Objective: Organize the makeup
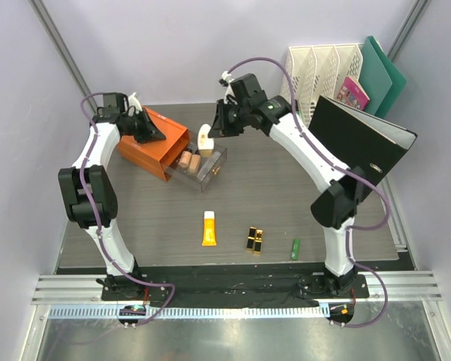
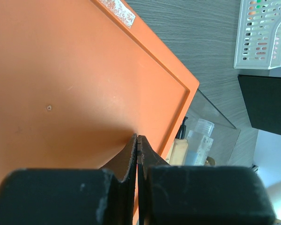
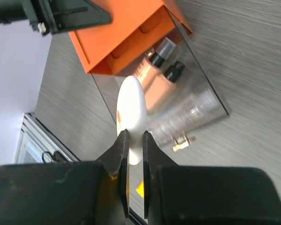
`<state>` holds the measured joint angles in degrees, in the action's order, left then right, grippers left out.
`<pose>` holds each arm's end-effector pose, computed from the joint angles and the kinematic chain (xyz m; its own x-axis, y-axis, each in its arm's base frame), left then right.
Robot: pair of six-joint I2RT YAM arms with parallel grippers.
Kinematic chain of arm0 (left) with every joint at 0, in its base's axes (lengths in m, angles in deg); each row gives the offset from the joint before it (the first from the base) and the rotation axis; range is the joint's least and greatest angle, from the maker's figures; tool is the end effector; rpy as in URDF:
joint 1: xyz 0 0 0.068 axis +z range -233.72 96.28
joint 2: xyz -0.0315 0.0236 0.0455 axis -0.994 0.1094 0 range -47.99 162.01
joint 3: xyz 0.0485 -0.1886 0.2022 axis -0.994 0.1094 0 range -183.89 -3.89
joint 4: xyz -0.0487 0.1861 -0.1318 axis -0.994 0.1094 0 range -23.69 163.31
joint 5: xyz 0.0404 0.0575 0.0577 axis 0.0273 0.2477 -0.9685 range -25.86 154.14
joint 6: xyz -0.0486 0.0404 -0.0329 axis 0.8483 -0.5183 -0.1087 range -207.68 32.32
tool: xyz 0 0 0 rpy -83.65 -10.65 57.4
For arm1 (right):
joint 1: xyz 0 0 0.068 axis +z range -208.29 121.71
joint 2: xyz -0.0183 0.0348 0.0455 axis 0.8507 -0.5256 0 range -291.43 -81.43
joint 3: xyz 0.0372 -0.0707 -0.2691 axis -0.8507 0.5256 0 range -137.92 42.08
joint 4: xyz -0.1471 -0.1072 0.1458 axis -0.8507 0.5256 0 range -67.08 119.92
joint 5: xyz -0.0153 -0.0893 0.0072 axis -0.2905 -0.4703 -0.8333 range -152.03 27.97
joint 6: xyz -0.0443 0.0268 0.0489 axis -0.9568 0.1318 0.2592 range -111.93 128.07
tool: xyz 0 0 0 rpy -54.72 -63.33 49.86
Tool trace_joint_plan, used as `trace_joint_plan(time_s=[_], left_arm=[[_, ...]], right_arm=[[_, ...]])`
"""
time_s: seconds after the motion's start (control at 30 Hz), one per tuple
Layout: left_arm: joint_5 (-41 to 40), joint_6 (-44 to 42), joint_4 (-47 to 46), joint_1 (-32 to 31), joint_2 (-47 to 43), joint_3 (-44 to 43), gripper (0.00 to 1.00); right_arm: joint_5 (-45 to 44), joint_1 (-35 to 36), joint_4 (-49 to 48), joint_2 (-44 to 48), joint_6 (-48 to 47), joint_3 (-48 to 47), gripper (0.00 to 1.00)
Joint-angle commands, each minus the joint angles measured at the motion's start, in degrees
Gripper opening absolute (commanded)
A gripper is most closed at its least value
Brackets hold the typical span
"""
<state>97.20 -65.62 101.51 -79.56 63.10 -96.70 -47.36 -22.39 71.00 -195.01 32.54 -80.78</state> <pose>0.4150 -0.0019 0.2581 -0.8416 -0.3768 -0.3870 -0.0573 0.7746 -0.6298 0.3419 0.2658 0.3749 -0.7631 -0.0577 -0.6437 -0.4516 0.7601 0.4673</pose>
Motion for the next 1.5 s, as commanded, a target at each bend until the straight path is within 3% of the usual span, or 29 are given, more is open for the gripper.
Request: trace_joint_plan(time_s=[0.0, 0.53, 0.63, 0.73, 0.77, 0.87, 0.97, 1.2, 1.47], left_arm=[[-13.6, -5.6, 20.0, 0.0, 8.5, 7.6, 0.0], [-13.7, -5.7, 20.0, 0.0, 8.8, 7.6, 0.0], [-13.9, -5.9, 20.1, 0.0, 8.7, 7.7, 0.0], [-14.0, -5.9, 20.3, 0.0, 8.8, 7.6, 0.0], [-14.0, -5.8, 20.3, 0.0, 8.7, 7.5, 0.0], [-13.9, -5.8, 20.3, -0.1, 9.0, 7.4, 0.0], [-13.9, -5.9, 20.3, 0.0, 9.1, 7.2, 0.0], [-13.8, -6.0, 20.6, 0.0, 9.5, 6.7, 0.0], [-14.1, -5.8, 20.6, 0.0, 9.4, 6.3, 0.0]], right_arm=[[3.6, 1.2, -5.3, -7.1, 3.7, -8.4, 0.01], [3.6, 3.7, -14.4, -22.6, 13.7, -17.1, 0.02], [3.4, 3.8, -14.8, -23.6, 15.0, -17.7, 0.06], [3.3, 4.3, -14.9, -23.7, 15.2, -17.1, 0.18], [3.3, 4.4, -14.8, -23.2, 15.0, -16.4, 0.29], [2.2, 4.9, -14.8, -21.3, 13.8, -14.7, 0.49], [1.3, 4.8, -14.8, -18.8, 12.6, -13.0, 0.57], [-0.9, 5.0, -9.9, -7.8, 7.3, -5.8, 0.58], [-3.5, 10.4, 1.6, 4.9, -3.7, 11.8, 0.58]])
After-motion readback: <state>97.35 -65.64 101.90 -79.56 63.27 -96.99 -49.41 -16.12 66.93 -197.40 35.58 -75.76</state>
